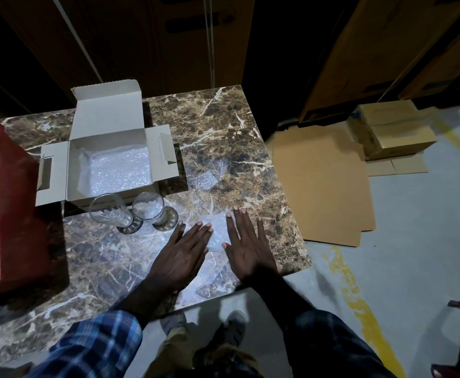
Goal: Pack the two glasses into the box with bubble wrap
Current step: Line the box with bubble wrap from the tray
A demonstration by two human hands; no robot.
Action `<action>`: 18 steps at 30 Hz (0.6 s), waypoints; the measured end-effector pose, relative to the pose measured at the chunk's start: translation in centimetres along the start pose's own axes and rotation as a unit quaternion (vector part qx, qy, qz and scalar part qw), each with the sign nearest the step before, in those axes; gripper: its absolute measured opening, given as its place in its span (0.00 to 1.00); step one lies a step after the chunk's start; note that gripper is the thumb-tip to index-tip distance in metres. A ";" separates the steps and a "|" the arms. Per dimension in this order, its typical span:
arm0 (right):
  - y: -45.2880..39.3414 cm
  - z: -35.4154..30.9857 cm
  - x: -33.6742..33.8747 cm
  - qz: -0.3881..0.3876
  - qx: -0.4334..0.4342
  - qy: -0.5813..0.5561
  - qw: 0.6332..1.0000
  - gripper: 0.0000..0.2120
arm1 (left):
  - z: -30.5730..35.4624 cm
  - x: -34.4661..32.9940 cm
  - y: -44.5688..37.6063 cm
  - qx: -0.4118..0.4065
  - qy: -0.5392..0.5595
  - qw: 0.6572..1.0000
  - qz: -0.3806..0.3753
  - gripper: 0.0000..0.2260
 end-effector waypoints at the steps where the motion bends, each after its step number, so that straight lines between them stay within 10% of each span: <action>1: 0.0 -0.3 0.4 0.030 0.035 0.004 0.999 0.29 | -0.2 0.1 0.1 0.000 -0.004 1.000 0.004 0.22; 12: 1.2 1.1 0.0 0.123 0.152 -0.040 0.980 0.18 | -0.6 1.1 0.4 0.011 0.045 0.999 0.023 0.24; 18: 0.5 0.8 1.9 0.063 -0.004 -0.199 0.978 0.18 | 0.0 2.8 -0.8 0.060 0.082 0.994 0.037 0.14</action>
Point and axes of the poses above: each hand's wrist, its own y-axis away from the middle knuckle, its own x-axis out of the back of the hand, z = x × y, the point moved 3 cm from there along -y, towards the middle knuckle, and after that the axes turned 2 degrees about x, right-handed, at the moved point
